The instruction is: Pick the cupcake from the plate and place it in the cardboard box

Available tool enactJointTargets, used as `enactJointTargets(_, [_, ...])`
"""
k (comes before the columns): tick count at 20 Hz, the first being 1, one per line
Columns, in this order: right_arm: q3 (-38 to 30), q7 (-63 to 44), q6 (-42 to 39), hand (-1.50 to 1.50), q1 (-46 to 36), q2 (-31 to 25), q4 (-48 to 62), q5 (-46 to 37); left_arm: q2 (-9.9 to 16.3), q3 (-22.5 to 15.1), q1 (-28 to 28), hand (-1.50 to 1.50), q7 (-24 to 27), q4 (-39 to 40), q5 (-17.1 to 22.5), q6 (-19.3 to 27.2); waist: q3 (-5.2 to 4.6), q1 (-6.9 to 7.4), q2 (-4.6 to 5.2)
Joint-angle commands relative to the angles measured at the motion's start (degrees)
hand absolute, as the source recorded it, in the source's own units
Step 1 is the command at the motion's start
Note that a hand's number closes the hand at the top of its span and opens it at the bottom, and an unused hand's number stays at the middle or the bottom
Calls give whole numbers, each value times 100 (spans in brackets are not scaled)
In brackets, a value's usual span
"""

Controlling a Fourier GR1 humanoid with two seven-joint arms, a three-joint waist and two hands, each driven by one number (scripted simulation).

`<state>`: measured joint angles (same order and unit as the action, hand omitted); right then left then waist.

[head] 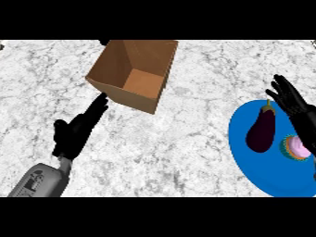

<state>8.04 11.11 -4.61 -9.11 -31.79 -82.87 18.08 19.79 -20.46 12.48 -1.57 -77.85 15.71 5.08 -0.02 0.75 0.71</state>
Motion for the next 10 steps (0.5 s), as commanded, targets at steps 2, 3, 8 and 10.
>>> enactJointTargets(2, [-464, 184, -335, -150, 198, 11, 338, 478, 555, 436, -215, 0, -48, -9, -500, 553, 10, -24, -76])
enactJointTargets(3, [-620, 37, -473, -150, 338, -116, 128, 775, 613, 594, 2, 0, -90, 324, -746, 921, 9, -133, -80])
enactJointTargets(8, [-439, 473, -356, -150, 478, -2068, 11, -1514, 1287, 995, -313, 0, -106, 508, -925, 1171, -62, 4, -139])
enactJointTargets(10, [-439, 1314, -152, -150, 1302, -1588, 502, -1624, 1326, 1134, -606, 0, -18, 517, -1025, 1452, 19, -102, -87])
